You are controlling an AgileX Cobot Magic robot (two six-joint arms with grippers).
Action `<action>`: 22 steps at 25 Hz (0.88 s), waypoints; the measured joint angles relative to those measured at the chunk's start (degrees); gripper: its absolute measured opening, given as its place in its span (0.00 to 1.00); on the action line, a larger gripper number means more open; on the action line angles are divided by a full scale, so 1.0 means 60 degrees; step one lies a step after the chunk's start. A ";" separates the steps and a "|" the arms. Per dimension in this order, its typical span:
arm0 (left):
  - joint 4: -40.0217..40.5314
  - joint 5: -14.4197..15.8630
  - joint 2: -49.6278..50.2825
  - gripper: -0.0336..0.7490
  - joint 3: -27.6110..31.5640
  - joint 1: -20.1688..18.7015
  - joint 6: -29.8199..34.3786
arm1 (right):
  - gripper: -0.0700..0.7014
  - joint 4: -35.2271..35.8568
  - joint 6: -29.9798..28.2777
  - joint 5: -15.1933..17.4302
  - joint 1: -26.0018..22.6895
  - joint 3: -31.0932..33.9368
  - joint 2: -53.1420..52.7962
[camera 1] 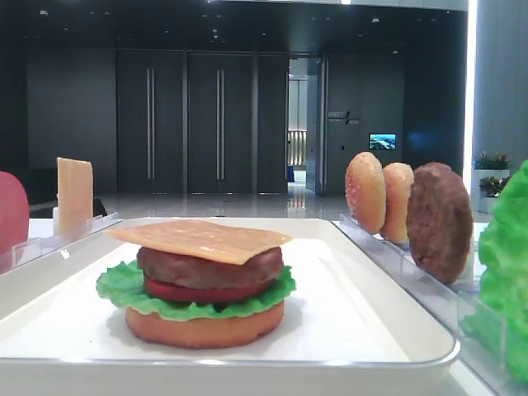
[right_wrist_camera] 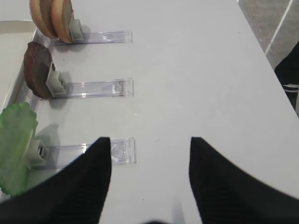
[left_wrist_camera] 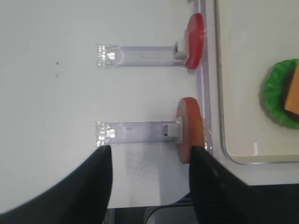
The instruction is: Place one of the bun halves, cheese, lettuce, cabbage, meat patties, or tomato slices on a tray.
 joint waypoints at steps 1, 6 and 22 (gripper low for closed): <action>-0.0253 0.0013 -0.0434 0.57 0.0222 0.0000 0.0170 | 0.56 0.0000 0.0000 0.0000 0.0000 0.0000 0.0000; -0.0778 0.0051 -0.2339 0.57 0.1263 0.0000 0.0640 | 0.56 0.0000 0.0000 0.0000 0.0000 0.0000 0.0000; -0.0141 -0.0404 -0.7352 0.57 0.4267 0.0000 0.1133 | 0.56 0.0000 0.0000 0.0000 0.0000 0.0000 0.0000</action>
